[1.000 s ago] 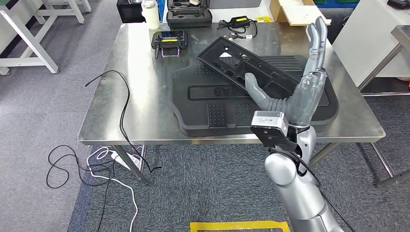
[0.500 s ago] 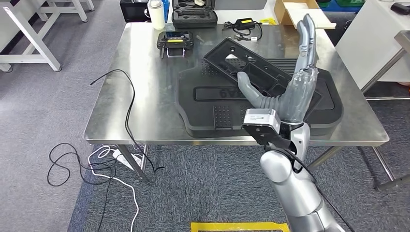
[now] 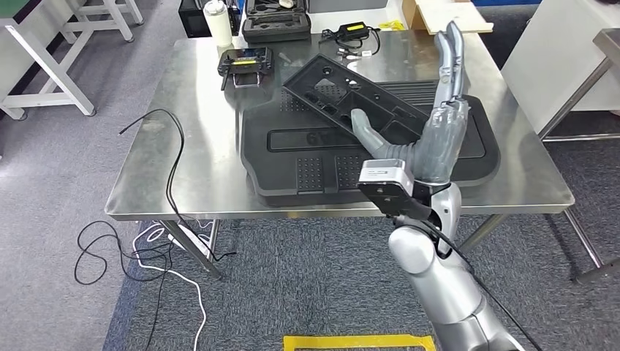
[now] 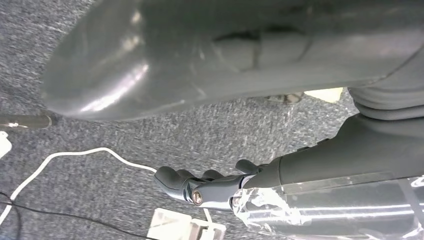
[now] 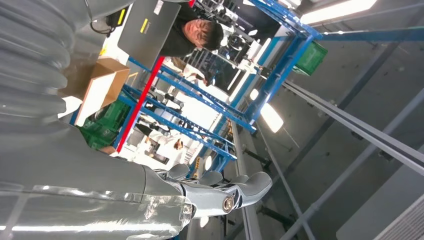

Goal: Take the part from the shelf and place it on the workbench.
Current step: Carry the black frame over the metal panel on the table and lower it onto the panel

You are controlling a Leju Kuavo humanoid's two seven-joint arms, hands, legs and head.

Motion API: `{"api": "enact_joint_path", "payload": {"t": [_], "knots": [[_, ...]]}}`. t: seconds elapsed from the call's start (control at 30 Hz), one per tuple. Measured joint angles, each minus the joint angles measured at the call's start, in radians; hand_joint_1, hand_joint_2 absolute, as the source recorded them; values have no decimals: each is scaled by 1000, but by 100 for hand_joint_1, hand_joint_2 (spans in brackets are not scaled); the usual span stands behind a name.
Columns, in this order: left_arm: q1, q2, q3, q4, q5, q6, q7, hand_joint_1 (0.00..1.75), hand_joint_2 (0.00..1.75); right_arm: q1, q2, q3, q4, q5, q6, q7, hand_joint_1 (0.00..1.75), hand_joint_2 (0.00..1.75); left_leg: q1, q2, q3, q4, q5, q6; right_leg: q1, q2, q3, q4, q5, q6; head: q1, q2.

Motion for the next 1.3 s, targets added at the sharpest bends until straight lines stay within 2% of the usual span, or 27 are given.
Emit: {"api": "enact_joint_path", "payload": {"t": [0.03,0.07,0.13,0.17,0.2,0.27,0.33,0.4,0.47,0.5,0.53,0.57,0.63,0.67,0.7,0.77,0.83,0.87,0.93,1.0,1.03,1.07,1.1,1.17,1.2,1.23,1.3], "knots": [[0,0,1,0,0,0,0,0,0,0,0,2,1,1,0,4,0,175,-3,0,0,14,3,4,5,-1,-3,0,2,-2,-1,0],[0,0,1,0,0,0,0,0,0,0,0,3,2,3,0,8,0,175,-6,0,20,-12,23,12,9,-1,-4,0,4,-4,-1,0],[0,0,1,0,0,0,0,0,0,-2,0,5,3,6,0,13,0,175,-19,-1,97,-143,79,37,17,-1,-4,0,5,-5,-1,0],[-1,1,2,0,0,0,1,0,0,-3,-1,5,3,8,0,14,0,175,-24,-1,130,-206,98,46,19,-1,-4,0,7,-3,0,0],[-1,1,2,0,0,0,1,0,0,-4,-1,6,3,9,0,15,0,175,-29,0,151,-247,108,52,19,-1,-4,0,9,0,1,0],[-1,2,2,0,0,0,3,0,0,-6,-1,6,3,10,0,14,0,175,-33,1,158,-272,114,53,16,-2,-5,-2,16,11,2,0],[-1,1,2,0,0,1,3,0,0,-7,-3,6,3,10,0,13,0,175,-28,4,158,-288,124,57,17,-1,-10,4,10,22,2,0],[-1,1,2,0,0,2,3,0,0,-8,-6,6,3,8,0,11,0,175,-21,9,154,-303,138,65,17,0,-35,64,-41,31,8,0],[0,1,2,0,0,2,3,0,0,-8,-8,6,4,5,0,10,0,175,-21,11,143,-303,146,69,13,0,-78,181,-113,40,14,0],[0,1,2,0,0,2,3,0,0,-7,-8,6,5,4,0,10,0,175,-20,12,137,-301,148,69,10,0,-92,227,-132,44,15,0],[1,1,2,0,0,2,3,0,0,-7,-9,6,6,3,0,10,0,175,-20,12,131,-297,150,68,8,-1,-92,244,-132,48,16,0],[1,1,3,0,0,2,3,0,0,-7,-9,6,7,2,0,10,0,175,-19,12,125,-293,151,67,5,-1,-74,225,-113,50,17,0],[1,0,3,0,0,2,3,0,0,-7,-9,6,7,3,0,10,0,175,-17,12,115,-282,152,64,0,-2,-2,108,-59,53,19,0],[1,0,3,0,0,2,3,0,0,-8,-9,6,7,4,0,9,0,175,-17,12,109,-276,153,60,1,-1,30,51,-42,52,20,0],[1,0,3,0,0,2,3,0,0,-9,-9,6,7,7,0,10,0,175,-18,12,105,-271,154,55,2,-1,48,13,-35,49,21,0],[0,0,3,0,0,2,3,0,0,-9,-10,6,7,12,0,11,0,175,-20,11,100,-267,160,42,7,1,52,-6,-34,38,20,0],[0,0,3,0,0,2,3,0,0,-8,-10,6,7,16,0,13,0,175,-20,10,95,-260,157,31,4,0,46,-12,-26,22,18,0],[0,0,3,0,0,2,3,0,0,-8,-11,6,7,17,0,13,0,175,-19,9,88,-243,139,25,2,-1,42,-15,-20,13,16,0],[0,0,3,0,0,2,3,0,0,-7,-11,6,7,19,0,14,0,175,-14,8,54,-150,68,15,1,-2,31,-17,-8,-1,8,0],[1,0,3,0,0,2,3,0,0,-4,-11,6,7,19,0,14,0,175,-11,8,12,-25,3,9,3,-3,15,-14,0,-4,4,0],[1,0,3,0,0,2,3,0,0,-3,-11,6,7,19,0,14,0,175,-10,8,8,6,-6,8,4,-3,7,-11,4,-4,3,0],[1,0,3,0,0,2,3,0,0,-2,-11,6,7,19,0,14,0,175,-10,8,22,-1,5,9,4,-3,0,-8,7,-3,3,0],[1,0,3,0,0,2,3,0,0,-2,-11,6,7,19,0,14,0,175,-10,8,55,-47,31,12,4,-3,-5,-6,10,-1,2,0],[0,0,3,0,0,2,3,0,0,-2,-11,6,7,19,0,14,0,175,-12,6,142,-191,77,22,5,-2,-10,-2,15,6,2,0],[-1,0,3,0,0,2,3,0,0,-2,-11,6,7,19,0,14,0,175,-15,5,170,-245,90,27,5,-2,-12,-2,18,11,1,0],[-1,0,3,0,0,2,3,0,0,-2,-11,6,7,19,0,14,0,175,-18,4,183,-275,93,30,5,-3,-13,-2,22,17,1,0],[-1,0,3,0,0,2,3,0,0,-2,-11,6,7,20,0,14,0,175,-22,3,181,-286,101,35,4,-2,-15,-5,31,29,0,0]]}}
